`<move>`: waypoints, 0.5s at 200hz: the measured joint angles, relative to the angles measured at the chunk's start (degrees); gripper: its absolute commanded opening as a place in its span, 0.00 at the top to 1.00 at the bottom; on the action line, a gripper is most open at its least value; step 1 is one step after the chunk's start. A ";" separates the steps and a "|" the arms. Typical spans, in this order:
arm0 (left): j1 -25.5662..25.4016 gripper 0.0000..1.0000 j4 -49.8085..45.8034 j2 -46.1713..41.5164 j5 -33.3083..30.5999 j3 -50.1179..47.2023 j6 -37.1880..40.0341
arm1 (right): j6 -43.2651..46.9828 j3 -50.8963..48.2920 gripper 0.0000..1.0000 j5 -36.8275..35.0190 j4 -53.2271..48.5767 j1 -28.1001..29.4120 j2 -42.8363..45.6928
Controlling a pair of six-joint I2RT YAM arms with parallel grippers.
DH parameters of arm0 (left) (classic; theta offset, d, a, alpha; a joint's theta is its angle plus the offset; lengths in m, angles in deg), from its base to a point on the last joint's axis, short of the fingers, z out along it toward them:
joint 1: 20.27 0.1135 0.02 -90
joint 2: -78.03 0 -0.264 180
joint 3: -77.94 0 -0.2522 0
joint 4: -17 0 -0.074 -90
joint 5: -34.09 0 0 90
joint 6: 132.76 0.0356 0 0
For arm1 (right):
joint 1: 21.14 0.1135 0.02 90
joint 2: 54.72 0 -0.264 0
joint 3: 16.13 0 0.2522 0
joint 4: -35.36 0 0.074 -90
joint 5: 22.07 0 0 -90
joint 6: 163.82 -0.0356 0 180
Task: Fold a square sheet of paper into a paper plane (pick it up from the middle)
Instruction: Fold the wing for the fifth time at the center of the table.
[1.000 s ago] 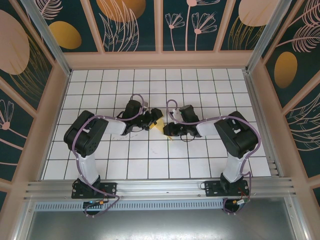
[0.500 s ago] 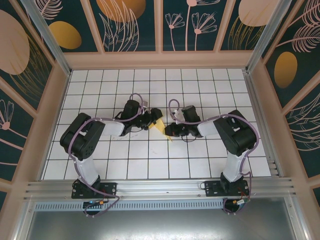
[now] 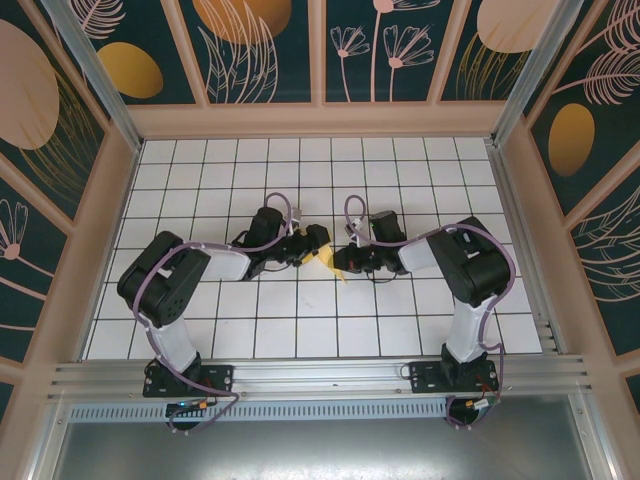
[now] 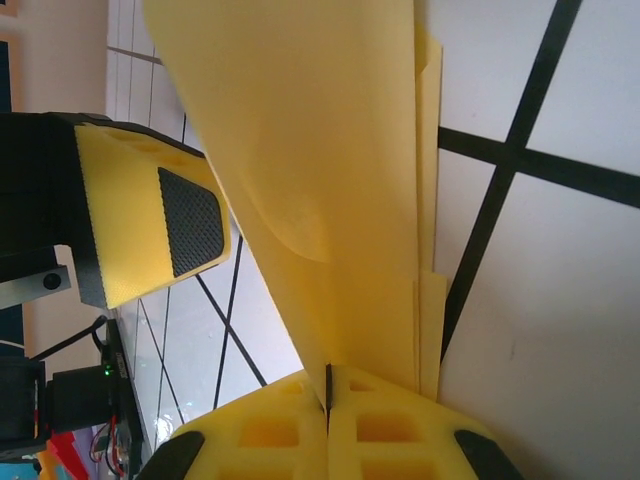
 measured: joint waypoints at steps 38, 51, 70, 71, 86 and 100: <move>-0.52 0.19 0.24 2.49 0.59 1.25 0.00 | -0.26 0.28 0.94 0.57 -0.07 -0.13 -0.33; -0.52 0.19 0.24 3.28 0.81 1.81 0.00 | -0.42 0.42 0.94 1.01 -0.07 -0.28 -0.55; -0.52 0.19 0.22 4.33 1.01 2.73 0.00 | -0.48 0.50 0.94 1.29 -0.09 -0.39 -0.70; -0.55 0.19 0.22 4.42 1.01 2.82 0.00 | -0.48 0.50 0.94 1.29 -0.09 -0.39 -0.70; -0.55 0.20 0.20 5.05 1.01 3.39 0.00 | -0.48 0.57 0.94 1.33 -0.22 -0.39 -0.70; -0.55 0.20 0.15 5.51 0.96 3.74 0.00 | -0.46 0.63 0.93 1.36 -0.35 -0.39 -0.70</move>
